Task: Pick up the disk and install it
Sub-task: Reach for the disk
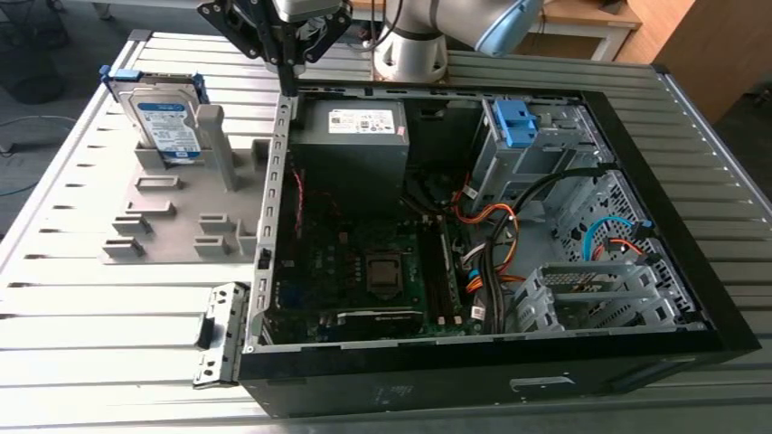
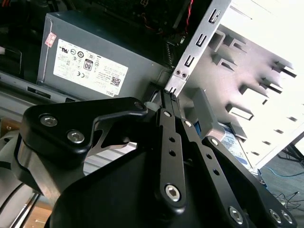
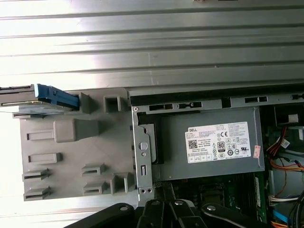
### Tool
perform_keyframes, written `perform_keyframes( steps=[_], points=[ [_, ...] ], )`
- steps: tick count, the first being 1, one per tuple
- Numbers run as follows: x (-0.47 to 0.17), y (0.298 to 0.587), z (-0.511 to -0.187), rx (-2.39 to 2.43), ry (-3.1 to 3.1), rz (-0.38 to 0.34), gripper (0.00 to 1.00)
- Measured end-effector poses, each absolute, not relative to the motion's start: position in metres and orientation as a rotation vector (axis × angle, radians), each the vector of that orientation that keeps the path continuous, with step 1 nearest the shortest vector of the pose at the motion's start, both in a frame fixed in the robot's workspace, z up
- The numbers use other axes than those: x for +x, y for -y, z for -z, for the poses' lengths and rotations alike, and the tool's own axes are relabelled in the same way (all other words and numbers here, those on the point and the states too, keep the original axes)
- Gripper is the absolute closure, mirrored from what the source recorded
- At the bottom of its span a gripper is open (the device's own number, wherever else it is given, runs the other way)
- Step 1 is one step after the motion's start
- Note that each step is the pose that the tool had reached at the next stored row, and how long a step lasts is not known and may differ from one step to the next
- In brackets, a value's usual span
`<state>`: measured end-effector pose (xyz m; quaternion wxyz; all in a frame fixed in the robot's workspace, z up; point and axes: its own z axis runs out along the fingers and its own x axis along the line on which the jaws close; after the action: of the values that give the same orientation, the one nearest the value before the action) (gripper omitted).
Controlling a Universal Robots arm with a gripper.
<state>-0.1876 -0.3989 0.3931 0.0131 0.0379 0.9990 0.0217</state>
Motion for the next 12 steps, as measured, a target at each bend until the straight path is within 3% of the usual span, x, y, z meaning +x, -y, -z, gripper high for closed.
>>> perform_keyframes(
  steps=[12],
  points=[
    [-0.1954,0.3989,-0.3930,0.118,-3.112,-0.068,0.89]
  ],
)
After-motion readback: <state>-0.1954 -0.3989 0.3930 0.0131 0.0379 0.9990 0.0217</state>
